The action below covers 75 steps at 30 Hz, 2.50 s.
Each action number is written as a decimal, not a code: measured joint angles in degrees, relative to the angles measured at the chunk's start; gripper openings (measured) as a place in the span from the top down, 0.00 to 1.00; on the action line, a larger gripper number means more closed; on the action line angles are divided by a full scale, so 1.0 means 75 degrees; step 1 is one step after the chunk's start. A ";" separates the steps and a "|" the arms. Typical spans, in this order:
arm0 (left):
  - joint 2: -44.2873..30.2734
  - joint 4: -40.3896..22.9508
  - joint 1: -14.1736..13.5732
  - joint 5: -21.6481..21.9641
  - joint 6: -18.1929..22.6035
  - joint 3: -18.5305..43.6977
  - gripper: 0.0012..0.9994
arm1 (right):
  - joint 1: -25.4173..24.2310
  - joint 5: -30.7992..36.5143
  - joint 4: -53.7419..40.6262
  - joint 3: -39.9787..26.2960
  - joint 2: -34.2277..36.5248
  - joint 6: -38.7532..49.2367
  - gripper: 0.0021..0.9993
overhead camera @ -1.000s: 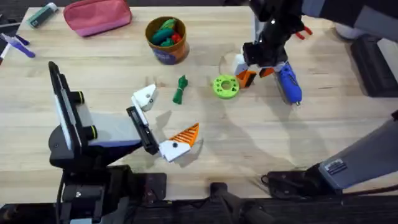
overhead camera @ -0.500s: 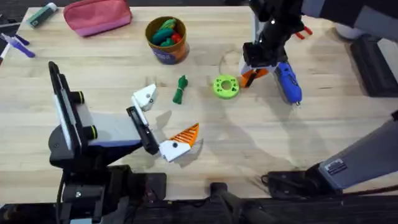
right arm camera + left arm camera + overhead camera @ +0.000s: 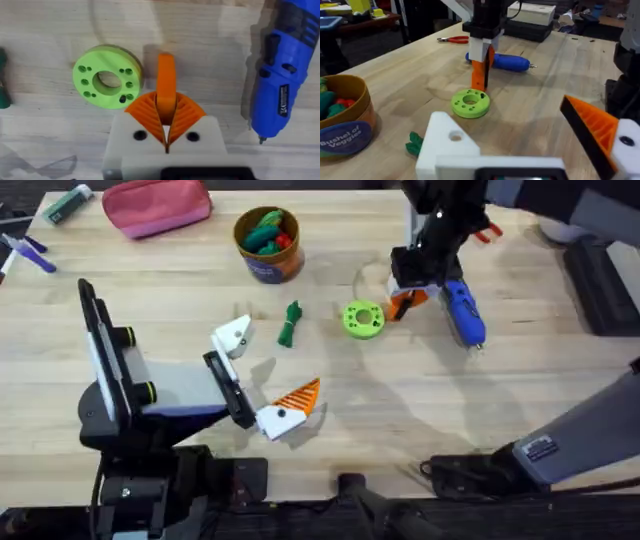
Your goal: Pick up the gripper from the table and insert it into the empty holder that is missing its gripper. Then pick up a screw, insert it into the mounting hole, and use the screwdriver to tighten it. Finally, clean up the table by picking up the vegetable and placing it into the bucket.
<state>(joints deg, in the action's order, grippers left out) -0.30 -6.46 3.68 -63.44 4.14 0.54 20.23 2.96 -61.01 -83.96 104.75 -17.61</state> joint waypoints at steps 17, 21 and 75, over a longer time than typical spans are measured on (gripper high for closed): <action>-0.0002 0.0000 0.0000 0.0000 0.0000 0.0000 0.01 | 0.0000 -0.1352 0.0609 0.0047 -0.3126 -0.0005 0.99; -0.0003 -0.0003 0.0000 0.0000 0.0000 0.0000 0.01 | 0.0000 -0.2360 0.1761 0.0799 -0.3507 -0.0018 0.99; 0.0000 0.0000 0.0000 0.0000 0.0000 0.0000 0.01 | 0.0000 -1.1980 1.6649 0.6102 -0.0757 -0.7411 0.99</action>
<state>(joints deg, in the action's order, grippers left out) -0.30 -6.46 3.68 -63.44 4.14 0.54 20.23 -86.89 63.86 -38.20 99.07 -73.19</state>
